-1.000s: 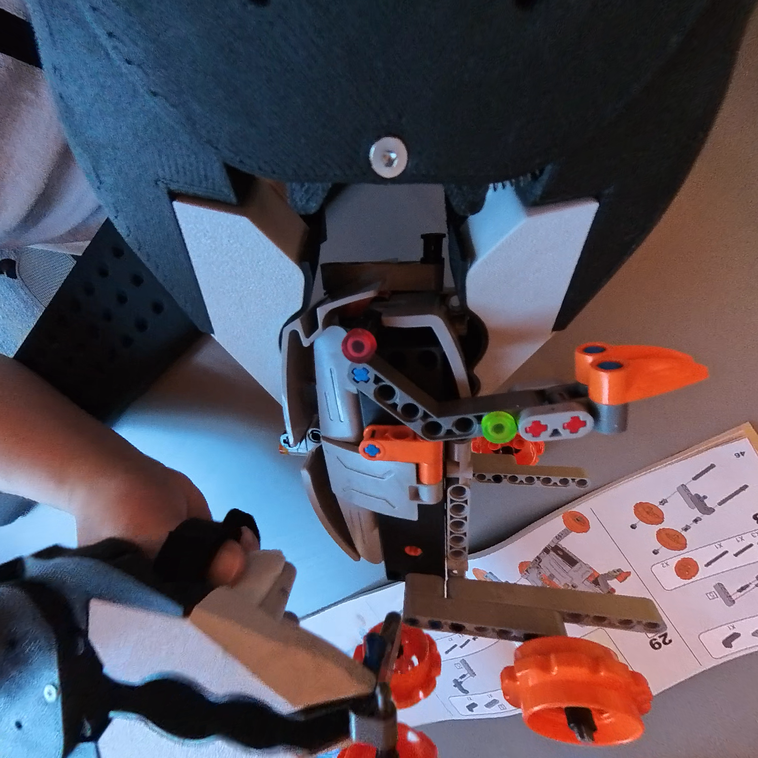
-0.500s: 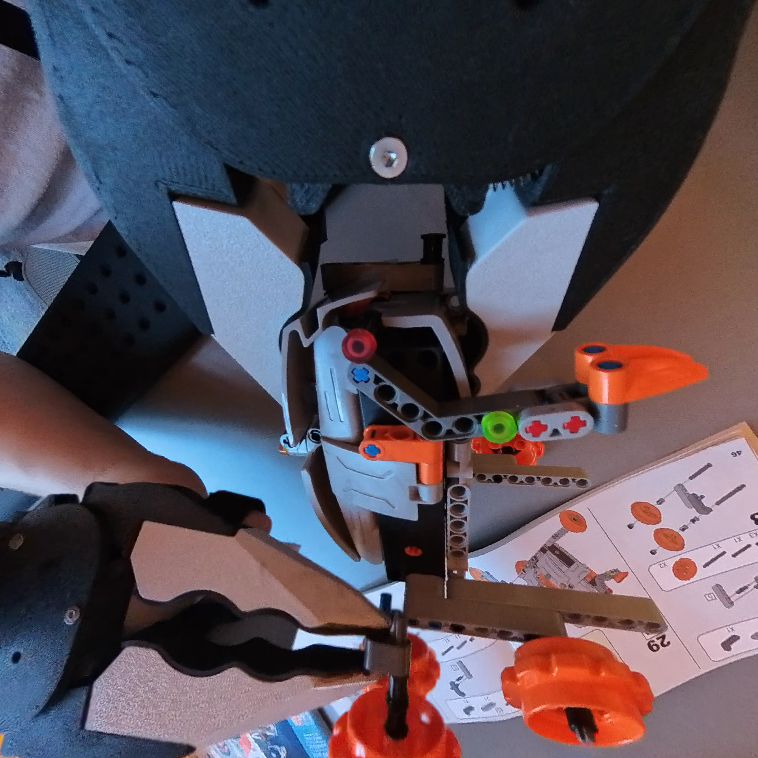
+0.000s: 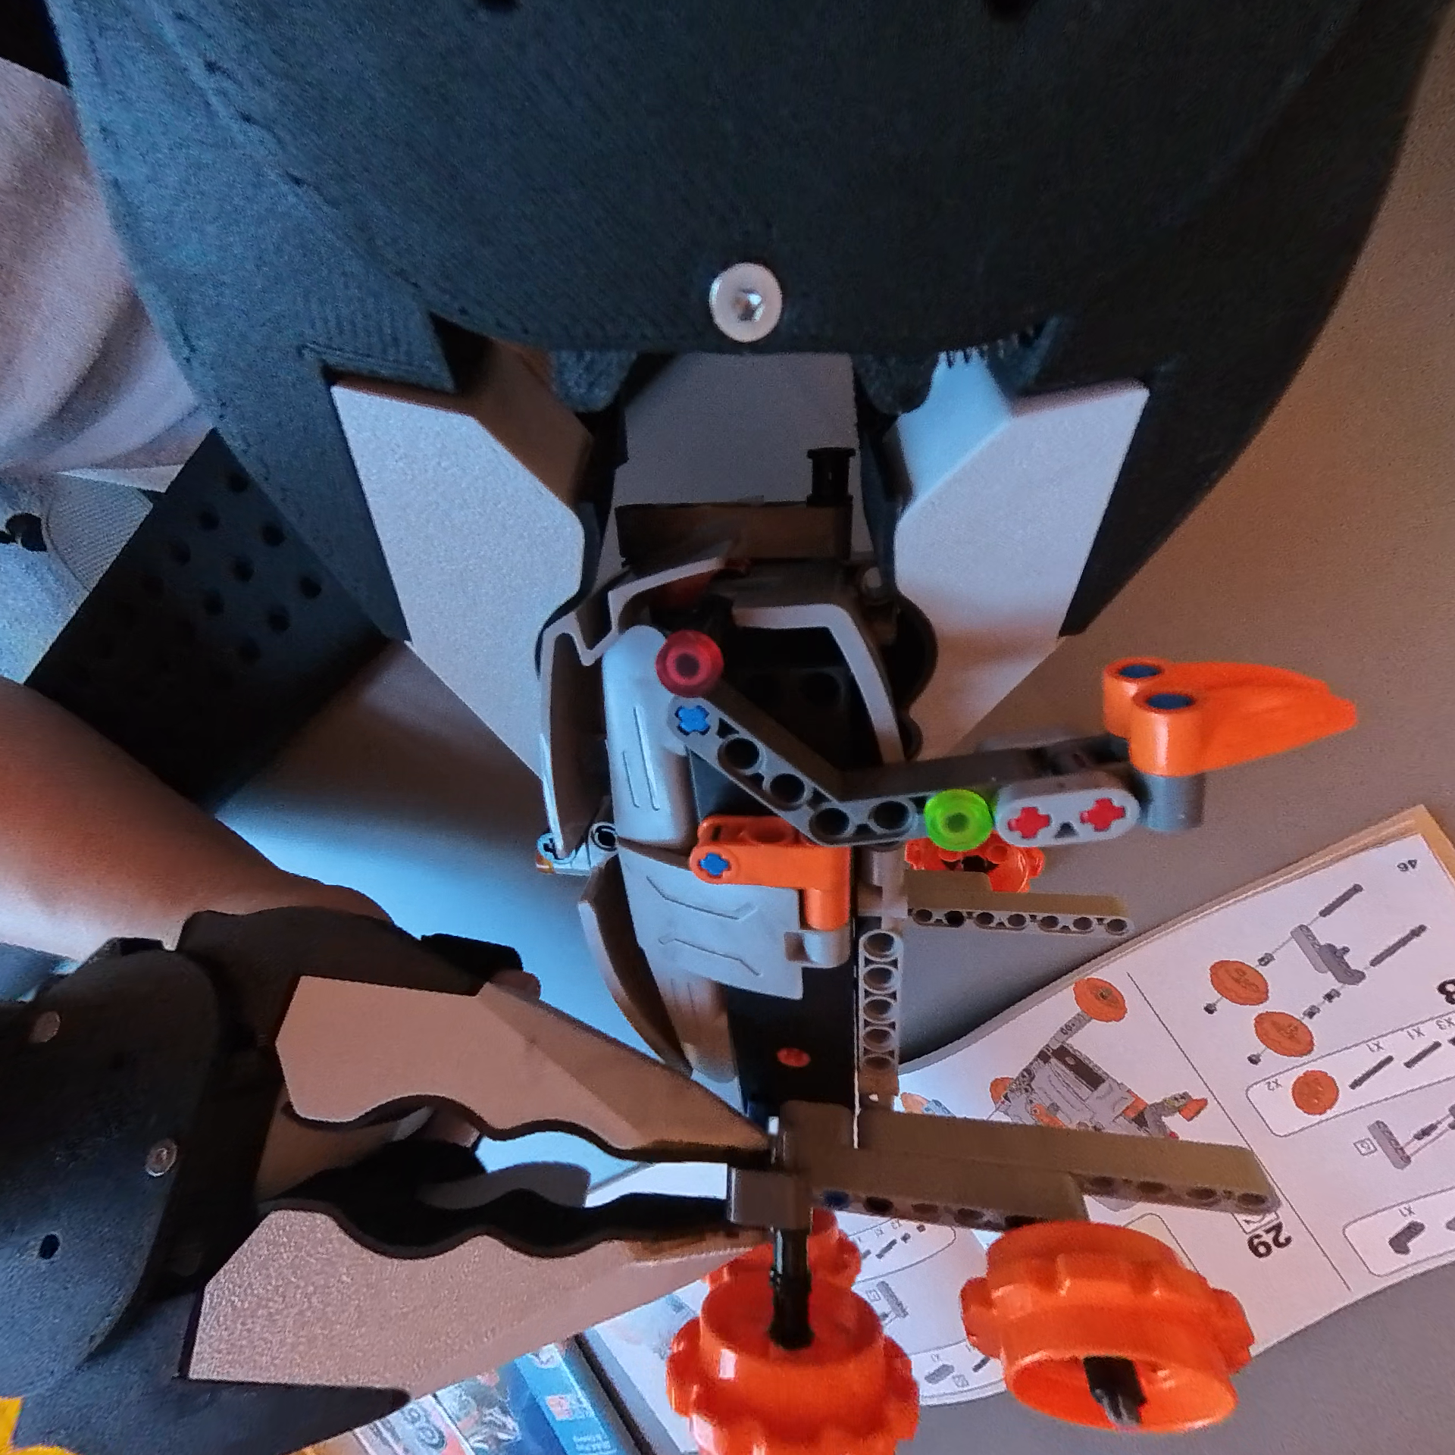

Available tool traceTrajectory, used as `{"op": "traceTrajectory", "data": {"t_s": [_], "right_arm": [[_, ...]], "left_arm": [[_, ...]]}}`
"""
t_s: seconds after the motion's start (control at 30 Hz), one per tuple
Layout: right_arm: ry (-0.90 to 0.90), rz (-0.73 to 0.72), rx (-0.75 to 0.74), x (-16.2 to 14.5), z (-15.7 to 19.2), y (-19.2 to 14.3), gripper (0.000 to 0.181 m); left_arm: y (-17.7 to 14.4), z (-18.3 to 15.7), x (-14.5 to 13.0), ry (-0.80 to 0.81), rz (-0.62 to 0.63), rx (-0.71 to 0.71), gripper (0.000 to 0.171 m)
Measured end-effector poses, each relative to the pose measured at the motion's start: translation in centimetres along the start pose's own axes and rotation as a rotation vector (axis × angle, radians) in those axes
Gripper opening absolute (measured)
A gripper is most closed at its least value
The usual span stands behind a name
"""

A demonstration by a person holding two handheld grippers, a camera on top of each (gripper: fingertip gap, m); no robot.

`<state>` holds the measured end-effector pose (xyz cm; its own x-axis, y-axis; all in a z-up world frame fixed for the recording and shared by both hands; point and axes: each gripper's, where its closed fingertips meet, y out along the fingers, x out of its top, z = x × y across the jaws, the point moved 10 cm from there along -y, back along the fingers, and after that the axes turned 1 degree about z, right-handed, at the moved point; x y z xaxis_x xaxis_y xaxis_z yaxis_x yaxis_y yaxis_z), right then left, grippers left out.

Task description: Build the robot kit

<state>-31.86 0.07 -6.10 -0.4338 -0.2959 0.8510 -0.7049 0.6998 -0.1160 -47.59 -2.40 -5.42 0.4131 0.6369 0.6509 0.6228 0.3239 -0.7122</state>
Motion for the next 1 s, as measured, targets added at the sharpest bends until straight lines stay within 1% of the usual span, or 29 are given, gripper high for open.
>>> {"op": "traceTrajectory", "data": {"t_s": [0.07,0.17,0.27,0.4,0.5,0.77,0.9,0.93,1.0], "right_arm": [[-0.002,0.002,0.006,-0.1,0.0,0.0,0.007],[-0.061,0.004,0.004,-0.2,0.1,0.0,0.007],[-0.059,0.000,0.021,-0.3,-0.1,0.1,0.008],[-0.151,0.015,0.012,-0.4,0.2,0.2,0.008],[-0.149,0.011,0.022,-0.5,0.0,0.3,0.008],[-0.307,0.049,0.035,0.1,0.0,0.9,0.008],[-0.274,0.083,0.034,0.8,-0.3,1.5,0.007],[-0.256,0.078,0.034,1.0,-0.3,1.6,0.007],[-0.279,0.049,0.022,1.0,-0.3,1.5,0.008]], "left_arm": [[0.0,0.0,0.0,-0.002,0.003,0.000,0.077],[0.0,0.0,0.1,0.002,0.015,0.006,0.077],[0.1,0.1,0.2,0.001,0.022,0.010,0.077],[0.2,0.2,0.2,0.014,0.036,0.033,0.077],[0.1,0.4,0.3,0.009,0.035,0.021,0.077],[-0.2,1.1,0.3,-0.005,0.031,-0.009,0.077],[-0.5,1.7,0.5,-0.025,0.021,-0.051,0.077],[-0.6,1.8,0.5,-0.031,0.019,-0.063,0.077],[-0.7,2.0,0.5,-0.040,0.017,-0.080,0.077]]}}
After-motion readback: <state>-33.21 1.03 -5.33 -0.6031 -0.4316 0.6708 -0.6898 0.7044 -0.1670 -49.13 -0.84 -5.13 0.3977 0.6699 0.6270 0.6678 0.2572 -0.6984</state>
